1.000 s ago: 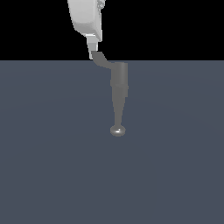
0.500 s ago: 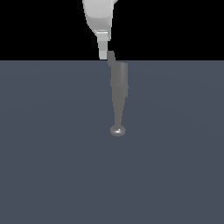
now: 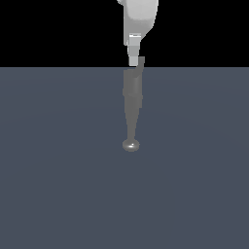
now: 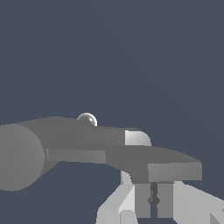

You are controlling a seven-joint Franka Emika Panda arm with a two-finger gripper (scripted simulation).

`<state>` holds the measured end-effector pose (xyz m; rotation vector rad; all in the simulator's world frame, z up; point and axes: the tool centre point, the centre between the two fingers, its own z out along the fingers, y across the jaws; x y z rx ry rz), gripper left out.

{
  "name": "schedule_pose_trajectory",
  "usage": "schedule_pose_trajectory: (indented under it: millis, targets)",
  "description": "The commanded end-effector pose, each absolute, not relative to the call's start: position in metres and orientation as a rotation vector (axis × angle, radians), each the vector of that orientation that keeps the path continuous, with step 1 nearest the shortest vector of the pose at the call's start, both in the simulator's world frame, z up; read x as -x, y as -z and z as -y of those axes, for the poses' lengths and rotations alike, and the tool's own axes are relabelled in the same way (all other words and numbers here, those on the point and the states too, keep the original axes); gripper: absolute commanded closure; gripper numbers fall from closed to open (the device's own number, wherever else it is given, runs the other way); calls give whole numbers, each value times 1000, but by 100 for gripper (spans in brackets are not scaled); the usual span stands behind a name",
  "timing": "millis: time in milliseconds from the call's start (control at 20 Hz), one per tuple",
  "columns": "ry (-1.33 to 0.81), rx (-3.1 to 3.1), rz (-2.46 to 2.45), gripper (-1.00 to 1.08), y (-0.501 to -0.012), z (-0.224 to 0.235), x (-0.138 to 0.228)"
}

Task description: Turn on the faucet by rotating a designated handle.

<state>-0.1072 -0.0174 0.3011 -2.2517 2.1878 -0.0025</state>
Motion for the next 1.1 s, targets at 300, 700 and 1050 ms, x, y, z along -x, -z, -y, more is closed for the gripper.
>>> schedule_pose_trajectory:
  millis: [300,700,1050]
  targets:
    - [0,2230,-2213,108,-300,72,107]
    - [3,2255,-2185,108,-301,69,90]
    - [3,2248,-2193,108,-301,87,76]
